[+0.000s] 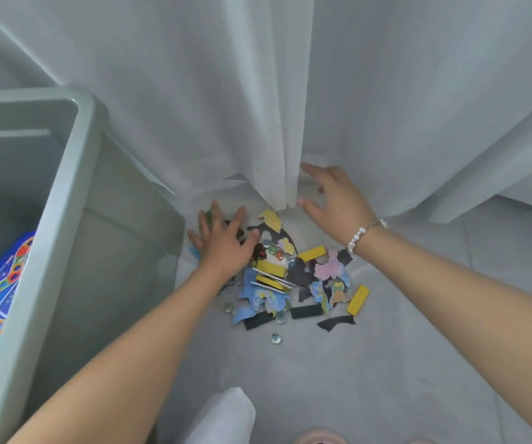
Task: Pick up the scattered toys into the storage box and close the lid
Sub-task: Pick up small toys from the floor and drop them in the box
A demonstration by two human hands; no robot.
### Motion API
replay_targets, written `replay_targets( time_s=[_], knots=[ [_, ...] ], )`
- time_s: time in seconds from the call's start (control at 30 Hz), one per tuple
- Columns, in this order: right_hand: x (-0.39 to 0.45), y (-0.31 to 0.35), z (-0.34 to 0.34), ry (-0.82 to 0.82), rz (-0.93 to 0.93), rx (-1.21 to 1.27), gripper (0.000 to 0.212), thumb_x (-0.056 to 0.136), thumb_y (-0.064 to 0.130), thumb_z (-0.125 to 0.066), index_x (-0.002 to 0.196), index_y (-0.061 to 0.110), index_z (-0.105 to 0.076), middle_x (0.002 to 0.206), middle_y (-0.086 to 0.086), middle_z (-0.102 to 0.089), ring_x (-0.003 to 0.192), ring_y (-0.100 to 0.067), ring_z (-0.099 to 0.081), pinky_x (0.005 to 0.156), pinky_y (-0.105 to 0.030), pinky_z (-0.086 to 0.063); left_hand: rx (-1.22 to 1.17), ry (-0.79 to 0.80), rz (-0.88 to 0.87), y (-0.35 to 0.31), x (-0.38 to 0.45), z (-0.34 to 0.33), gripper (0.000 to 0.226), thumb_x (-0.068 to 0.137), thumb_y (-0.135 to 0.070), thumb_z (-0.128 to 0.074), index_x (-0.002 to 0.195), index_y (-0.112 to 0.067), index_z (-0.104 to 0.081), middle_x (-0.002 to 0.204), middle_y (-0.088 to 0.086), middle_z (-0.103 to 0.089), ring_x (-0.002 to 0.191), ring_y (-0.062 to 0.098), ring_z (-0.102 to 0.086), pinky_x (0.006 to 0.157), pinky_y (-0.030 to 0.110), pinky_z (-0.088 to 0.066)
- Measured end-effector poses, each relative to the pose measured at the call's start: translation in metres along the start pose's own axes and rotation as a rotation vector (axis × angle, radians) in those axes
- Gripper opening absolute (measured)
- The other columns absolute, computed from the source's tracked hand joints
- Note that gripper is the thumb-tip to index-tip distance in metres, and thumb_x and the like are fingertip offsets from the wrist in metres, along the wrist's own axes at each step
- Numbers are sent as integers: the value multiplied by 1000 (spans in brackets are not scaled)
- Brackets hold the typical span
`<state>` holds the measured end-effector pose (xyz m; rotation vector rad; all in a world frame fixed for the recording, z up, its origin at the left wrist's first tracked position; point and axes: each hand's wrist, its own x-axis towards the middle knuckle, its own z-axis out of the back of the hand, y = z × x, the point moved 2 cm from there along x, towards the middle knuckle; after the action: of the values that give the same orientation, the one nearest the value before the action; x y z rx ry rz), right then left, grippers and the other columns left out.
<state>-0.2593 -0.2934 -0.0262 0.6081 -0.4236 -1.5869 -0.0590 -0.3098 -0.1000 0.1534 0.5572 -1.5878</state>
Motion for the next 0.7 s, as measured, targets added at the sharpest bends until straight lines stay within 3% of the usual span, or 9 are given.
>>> replay_targets(
  time_s=[0.13,0.3,0.5,0.7],
  knots=[
    [-38,-27,-41,105,-261,-276,58,94,43,-40,145,20,-24,149,-9,-26,133,-30,-27,108,-38,-24,-5,100,-82,11,-1,-13,58,93,-59,-30,146,-45,-14,158,3,16,142,32,22,115,49,13],
    [-74,-39,-73,195,-362,-196,58,93,53,-35,143,26,-26,151,-1,-19,136,-27,-15,109,-38,-21,-130,80,-154,2,-22,-24,58,94,-55,-34,147,-38,-18,159,0,10,144,22,18,116,39,13],
    [-79,-41,-77,175,-282,-216,75,82,58,-53,145,36,-20,146,2,-24,132,-26,-19,105,-37,-26,-37,24,-149,-5,-24,-29,65,89,-54,-46,146,-36,-21,158,-1,-1,144,25,2,114,43,-4],
    [-77,-42,-83,104,-263,-210,54,79,51,-63,127,33,-48,127,-3,-39,120,-24,-31,94,-35,-36,-107,-70,-161,-9,-23,-27,59,86,-45,-60,139,-32,-38,145,3,-23,130,27,-21,106,36,-20]
  ],
)
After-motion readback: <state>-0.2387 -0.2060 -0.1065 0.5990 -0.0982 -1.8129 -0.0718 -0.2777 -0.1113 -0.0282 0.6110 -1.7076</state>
